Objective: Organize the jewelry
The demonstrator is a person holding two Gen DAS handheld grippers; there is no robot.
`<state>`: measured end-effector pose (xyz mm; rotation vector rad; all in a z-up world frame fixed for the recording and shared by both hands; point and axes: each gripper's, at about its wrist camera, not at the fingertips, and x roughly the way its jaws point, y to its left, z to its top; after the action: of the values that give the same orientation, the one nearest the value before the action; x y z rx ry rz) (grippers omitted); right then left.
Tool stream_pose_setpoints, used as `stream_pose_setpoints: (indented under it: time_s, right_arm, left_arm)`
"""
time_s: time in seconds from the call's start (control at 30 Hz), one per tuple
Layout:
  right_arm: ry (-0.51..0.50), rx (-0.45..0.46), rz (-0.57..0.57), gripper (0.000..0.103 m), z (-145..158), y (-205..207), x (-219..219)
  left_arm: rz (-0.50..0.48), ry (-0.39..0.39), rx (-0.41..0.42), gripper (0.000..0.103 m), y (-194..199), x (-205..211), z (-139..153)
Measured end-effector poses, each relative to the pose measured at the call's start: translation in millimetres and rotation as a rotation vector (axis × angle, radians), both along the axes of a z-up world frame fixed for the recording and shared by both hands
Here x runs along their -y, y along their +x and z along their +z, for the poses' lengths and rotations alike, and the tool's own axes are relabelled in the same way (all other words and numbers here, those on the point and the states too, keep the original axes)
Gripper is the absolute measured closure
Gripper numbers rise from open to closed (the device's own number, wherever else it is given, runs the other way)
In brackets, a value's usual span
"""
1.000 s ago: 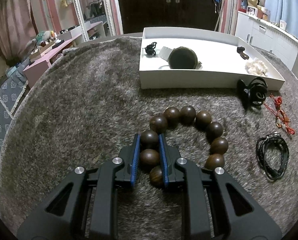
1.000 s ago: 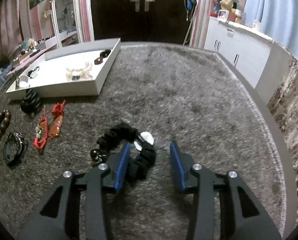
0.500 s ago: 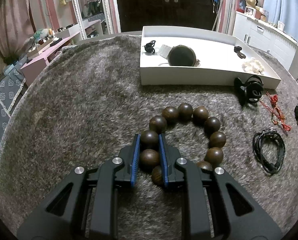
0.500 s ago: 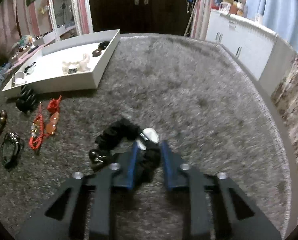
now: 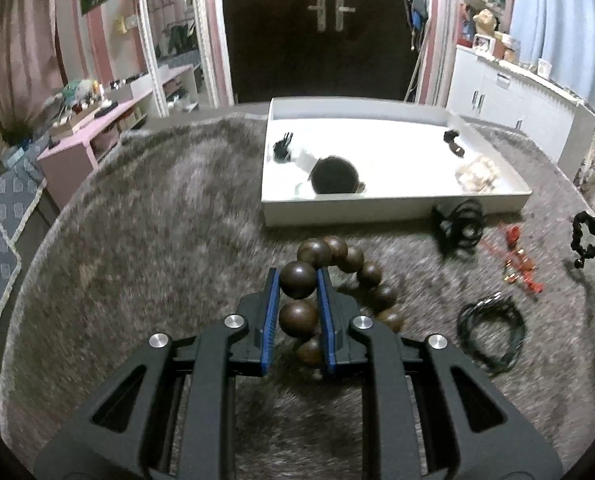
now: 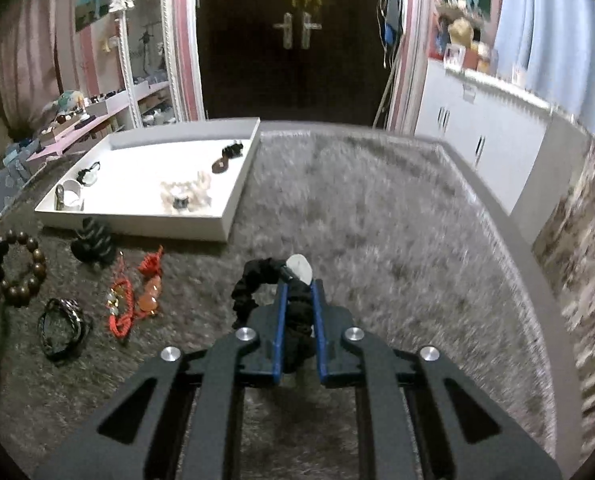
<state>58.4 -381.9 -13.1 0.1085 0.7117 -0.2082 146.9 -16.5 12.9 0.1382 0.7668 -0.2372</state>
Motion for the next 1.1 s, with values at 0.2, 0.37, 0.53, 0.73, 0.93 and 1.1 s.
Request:
stream_pose_setpoints:
  time_s: [0.2,0.37,0.53,0.73,0.93,1.1]
  right_arm:
    - [-0.037,0.062,0.021,0.091,30,4,-8]
    - [-0.077,0.121,0.041,0.091,58,16,-16]
    - [-0.109,0.17,0.071,0.091,84,40,-29]
    - [-0.11,0.195,0.093,0.091,103,84,-38]
    - [-0.085,0.188,0.102,0.091,107,128,-45]
    - [-0.04,0.172,0.121,0.091,97,162,-53]
  left_arm:
    - [-0.042,0.026,0.077,0.086,1,14,28]
    - [-0.043,0.031,0.138,0.086,14,20,55]
    - [-0.052,0.02,0.201,0.086,30,24,83]
    - [-0.084,0.013,0.241,0.086,66,44,105]
    - [-0.084,-0.007,0.227,0.086,104,62,105]
    - [-0.065,-0.044,0.195,0.086,130,72,94]
